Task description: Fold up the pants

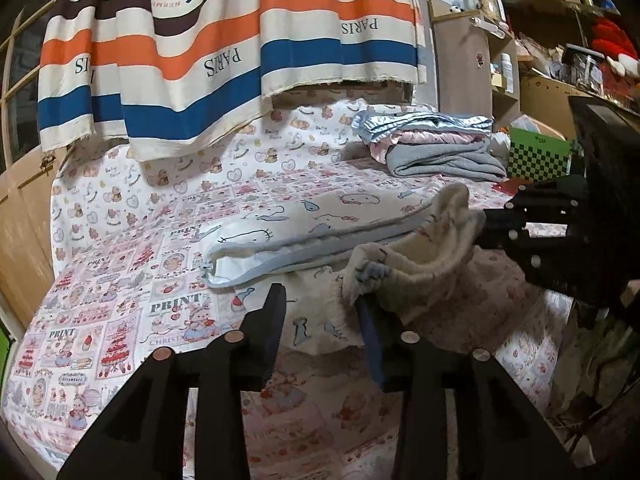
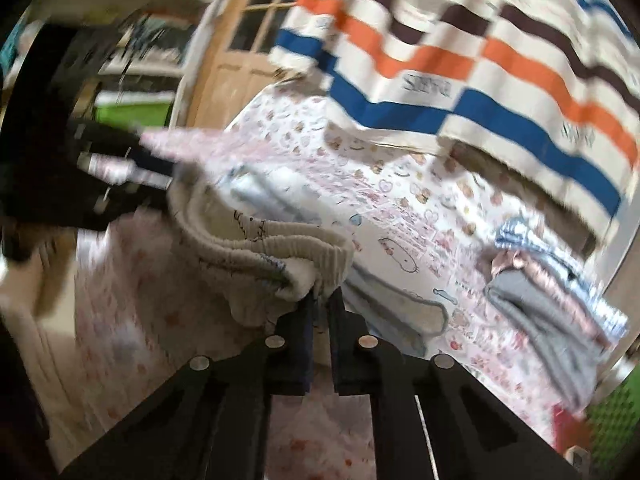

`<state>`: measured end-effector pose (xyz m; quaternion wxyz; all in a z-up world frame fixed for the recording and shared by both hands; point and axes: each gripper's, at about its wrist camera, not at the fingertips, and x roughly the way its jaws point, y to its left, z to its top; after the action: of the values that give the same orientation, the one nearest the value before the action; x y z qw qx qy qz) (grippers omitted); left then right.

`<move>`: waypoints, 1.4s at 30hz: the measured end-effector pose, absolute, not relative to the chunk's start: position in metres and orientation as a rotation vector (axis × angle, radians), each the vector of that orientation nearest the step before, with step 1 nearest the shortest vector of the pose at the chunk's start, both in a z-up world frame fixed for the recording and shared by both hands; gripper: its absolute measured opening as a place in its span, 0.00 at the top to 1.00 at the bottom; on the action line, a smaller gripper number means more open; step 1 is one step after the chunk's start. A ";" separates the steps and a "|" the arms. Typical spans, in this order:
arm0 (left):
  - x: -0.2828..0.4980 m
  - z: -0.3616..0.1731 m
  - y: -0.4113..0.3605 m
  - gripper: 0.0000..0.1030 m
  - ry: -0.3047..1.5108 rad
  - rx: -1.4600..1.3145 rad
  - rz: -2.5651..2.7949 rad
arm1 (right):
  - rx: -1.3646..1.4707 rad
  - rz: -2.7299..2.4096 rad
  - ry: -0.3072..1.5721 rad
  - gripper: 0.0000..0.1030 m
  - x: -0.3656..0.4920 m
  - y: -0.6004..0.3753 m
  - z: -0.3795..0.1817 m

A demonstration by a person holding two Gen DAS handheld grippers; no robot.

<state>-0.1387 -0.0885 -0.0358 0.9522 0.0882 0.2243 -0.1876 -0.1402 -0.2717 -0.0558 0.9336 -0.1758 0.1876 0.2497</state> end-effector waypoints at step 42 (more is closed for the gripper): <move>0.043 -0.006 -0.094 0.89 0.755 0.067 -0.488 | 0.212 0.348 0.651 0.96 0.037 -0.320 -0.033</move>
<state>0.0426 -0.0937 -0.0057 0.9002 0.0324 0.3646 -0.2358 0.0373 -0.3197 -0.0326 0.9272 0.1035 0.3175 0.1698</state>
